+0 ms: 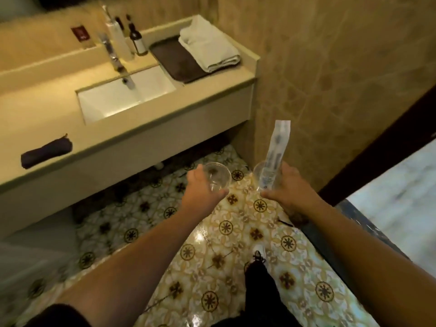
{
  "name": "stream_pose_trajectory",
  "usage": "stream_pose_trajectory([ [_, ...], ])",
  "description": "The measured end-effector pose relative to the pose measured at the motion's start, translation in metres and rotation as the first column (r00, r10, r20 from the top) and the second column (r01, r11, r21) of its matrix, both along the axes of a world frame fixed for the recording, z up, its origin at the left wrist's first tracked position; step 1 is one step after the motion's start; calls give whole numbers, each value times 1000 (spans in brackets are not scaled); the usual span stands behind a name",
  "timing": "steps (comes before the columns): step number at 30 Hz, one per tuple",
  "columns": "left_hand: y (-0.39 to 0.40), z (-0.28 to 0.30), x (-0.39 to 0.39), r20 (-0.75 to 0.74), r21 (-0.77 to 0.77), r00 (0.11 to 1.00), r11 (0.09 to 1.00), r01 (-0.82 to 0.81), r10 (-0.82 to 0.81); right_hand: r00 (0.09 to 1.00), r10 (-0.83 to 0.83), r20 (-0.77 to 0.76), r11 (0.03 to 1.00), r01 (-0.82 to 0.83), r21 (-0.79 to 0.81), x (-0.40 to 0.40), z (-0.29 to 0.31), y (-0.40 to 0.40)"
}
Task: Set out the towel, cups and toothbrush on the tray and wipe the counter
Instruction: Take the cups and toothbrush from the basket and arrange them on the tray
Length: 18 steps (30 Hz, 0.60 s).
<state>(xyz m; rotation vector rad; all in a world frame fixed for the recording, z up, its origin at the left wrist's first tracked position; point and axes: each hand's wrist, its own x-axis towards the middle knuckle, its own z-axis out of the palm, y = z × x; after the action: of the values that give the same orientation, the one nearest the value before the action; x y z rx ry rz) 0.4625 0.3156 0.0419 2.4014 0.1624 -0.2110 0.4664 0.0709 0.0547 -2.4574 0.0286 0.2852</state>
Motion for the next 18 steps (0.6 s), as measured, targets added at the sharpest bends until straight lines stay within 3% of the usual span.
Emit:
stream_pose_trajectory([
  [11,31,25,183,49,-52,931,931,-360,363,952,297,71,955,-295,-34,264,31,45],
  [18,67,23,300,108,-71,892,898,-434,440,938,344,51,938,-340,-73,396,40,98],
])
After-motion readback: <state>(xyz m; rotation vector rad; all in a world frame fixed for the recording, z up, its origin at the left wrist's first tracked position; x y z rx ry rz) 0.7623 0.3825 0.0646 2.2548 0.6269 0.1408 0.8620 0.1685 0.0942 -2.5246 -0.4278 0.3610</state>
